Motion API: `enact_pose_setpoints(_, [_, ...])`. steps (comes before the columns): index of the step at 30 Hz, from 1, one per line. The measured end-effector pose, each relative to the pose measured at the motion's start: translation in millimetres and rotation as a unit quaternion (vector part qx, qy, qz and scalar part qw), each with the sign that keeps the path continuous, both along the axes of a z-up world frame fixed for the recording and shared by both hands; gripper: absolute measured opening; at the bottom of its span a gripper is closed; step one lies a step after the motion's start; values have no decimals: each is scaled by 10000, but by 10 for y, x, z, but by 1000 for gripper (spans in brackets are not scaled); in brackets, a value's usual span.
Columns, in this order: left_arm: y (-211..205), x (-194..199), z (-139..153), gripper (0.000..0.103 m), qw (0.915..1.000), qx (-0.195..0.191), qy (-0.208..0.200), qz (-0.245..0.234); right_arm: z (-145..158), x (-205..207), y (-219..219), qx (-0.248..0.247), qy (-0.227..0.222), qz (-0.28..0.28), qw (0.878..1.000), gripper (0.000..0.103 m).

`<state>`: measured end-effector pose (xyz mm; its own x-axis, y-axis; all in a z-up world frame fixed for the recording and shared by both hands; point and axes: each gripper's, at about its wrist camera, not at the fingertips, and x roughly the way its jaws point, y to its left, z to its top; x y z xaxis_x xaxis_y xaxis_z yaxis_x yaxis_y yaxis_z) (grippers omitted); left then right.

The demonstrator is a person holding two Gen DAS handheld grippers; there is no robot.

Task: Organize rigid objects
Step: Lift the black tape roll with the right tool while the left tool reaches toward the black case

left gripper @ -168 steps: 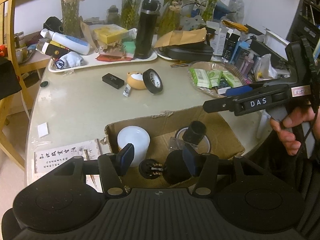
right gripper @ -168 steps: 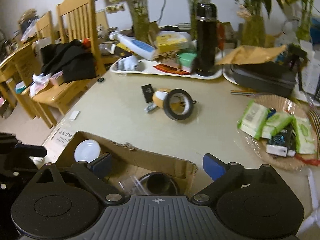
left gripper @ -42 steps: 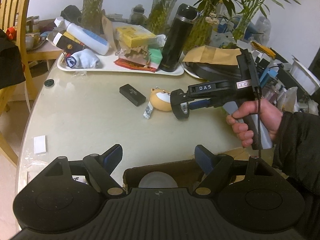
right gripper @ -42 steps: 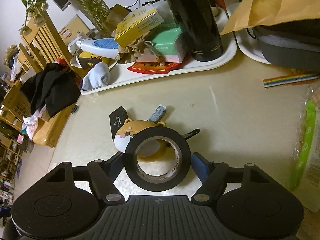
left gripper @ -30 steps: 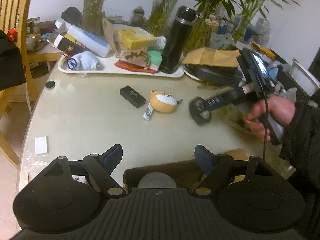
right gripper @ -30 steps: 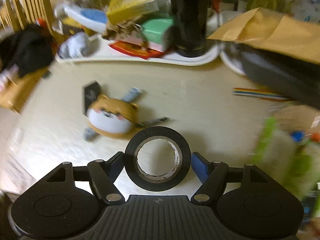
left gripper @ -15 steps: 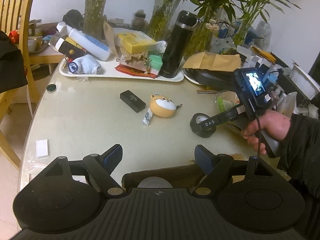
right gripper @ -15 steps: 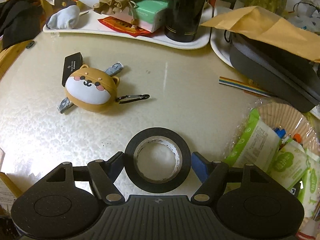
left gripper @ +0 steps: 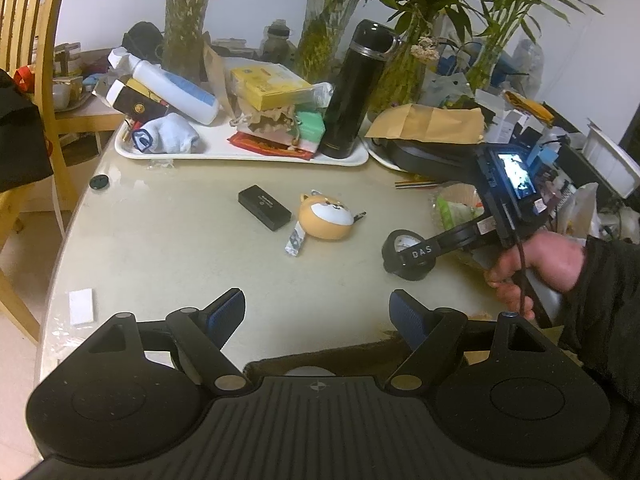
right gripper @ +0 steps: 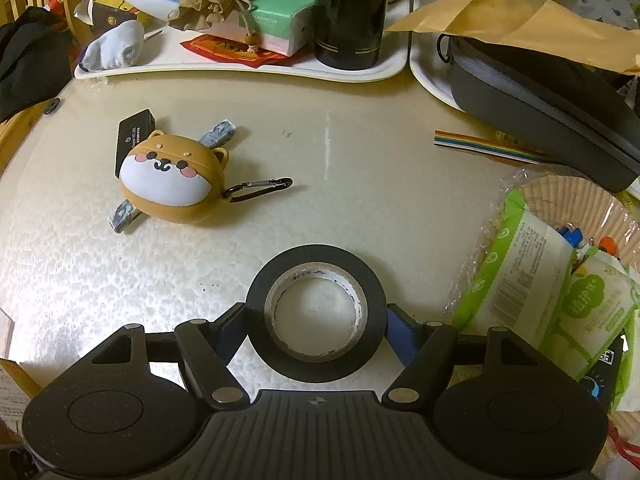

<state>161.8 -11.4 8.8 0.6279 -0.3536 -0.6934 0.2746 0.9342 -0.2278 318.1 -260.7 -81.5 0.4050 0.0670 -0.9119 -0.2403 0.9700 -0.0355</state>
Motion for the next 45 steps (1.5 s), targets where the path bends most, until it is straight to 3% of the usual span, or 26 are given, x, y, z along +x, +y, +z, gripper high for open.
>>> enact_pose_setpoints(9, [81, 52, 13, 79, 9999, 113, -37, 112, 529, -289, 34, 316, -611, 145, 9975, 75])
enact_pose_setpoints(18, [88, 223, 30, 79, 9995, 116, -157, 258, 814, -724, -83, 604, -984, 78, 9933, 75])
enact_pose_setpoints(34, [-128, 564, 328, 79, 9965, 495, -649, 203, 821, -1041, -259, 918, -959, -194, 9910, 75])
enact_pose_setpoints(45, [-158, 847, 115, 79, 9955, 786, -472, 242, 933, -1179, -333, 935, -1179, -257, 9883, 75])
